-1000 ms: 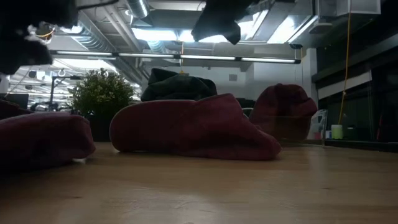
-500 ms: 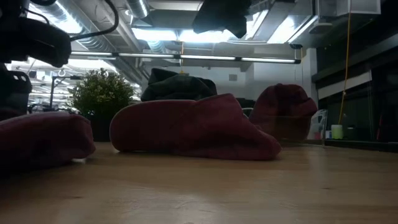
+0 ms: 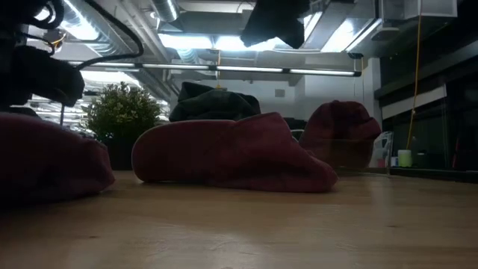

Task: Pick & Place hat
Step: Put the bottom red cap on the red cap in the right transparent bin

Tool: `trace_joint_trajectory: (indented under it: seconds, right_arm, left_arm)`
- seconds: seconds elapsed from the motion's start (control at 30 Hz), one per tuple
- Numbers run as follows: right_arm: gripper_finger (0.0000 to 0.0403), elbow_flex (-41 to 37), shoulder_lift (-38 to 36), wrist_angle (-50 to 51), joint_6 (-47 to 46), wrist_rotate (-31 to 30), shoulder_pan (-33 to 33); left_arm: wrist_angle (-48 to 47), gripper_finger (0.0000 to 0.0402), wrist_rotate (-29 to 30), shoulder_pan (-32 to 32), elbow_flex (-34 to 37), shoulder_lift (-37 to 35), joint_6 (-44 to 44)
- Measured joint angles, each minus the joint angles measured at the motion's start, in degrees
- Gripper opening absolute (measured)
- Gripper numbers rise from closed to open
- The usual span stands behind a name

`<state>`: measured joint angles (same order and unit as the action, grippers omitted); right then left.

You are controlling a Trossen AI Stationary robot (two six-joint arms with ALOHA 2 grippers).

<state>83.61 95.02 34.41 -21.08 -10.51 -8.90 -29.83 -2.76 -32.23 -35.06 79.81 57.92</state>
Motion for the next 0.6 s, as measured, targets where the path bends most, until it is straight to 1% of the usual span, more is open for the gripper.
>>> trace_joint_trajectory:
  seconds: [0.1, 0.2, 0.3, 0.43, 0.47, 0.6]
  right_arm:
    - [0.0052, 0.0, 0.0, 1.95, -0.99, 0.17, -0.01]
    - [0.0052, -0.02, 0.0, 2.53, -1.55, 2.09, 0.01]
    - [0.0052, -0.02, 0.0, 2.33, -1.56, 3.08, 0.01]
    - [0.0052, -0.02, 0.0, 2.34, -2.72, 3.2, 0.01]
    - [0.0052, -0.02, 0.0, 2.33, -2.75, 3.3, 0.01]
    - [0.0052, -0.02, 0.0, 2.3, -2.73, 4.27, 0.05]
  left_arm:
    - [-0.34, 0.0269, 0.35, 0.0, -0.09, 1.0, -0.03]
    - [-0.86, 0.0218, 1.58, -0.04, 0.08, 0.18, -0.06]
    - [-1.69, 0.0145, 3.98, -0.04, 0.3, -1.44, -1.8]
    - [-2.24, 0.0032, 5.67, -0.04, 0.3, -3.97, -5.41]
    - [-2.24, 0.0018, 6.34, -0.04, 0.3, -4.68, -5.72]
    - [-4.21, 0.0007, 11.2, -0.04, 0.3, -7.91, -5.75]
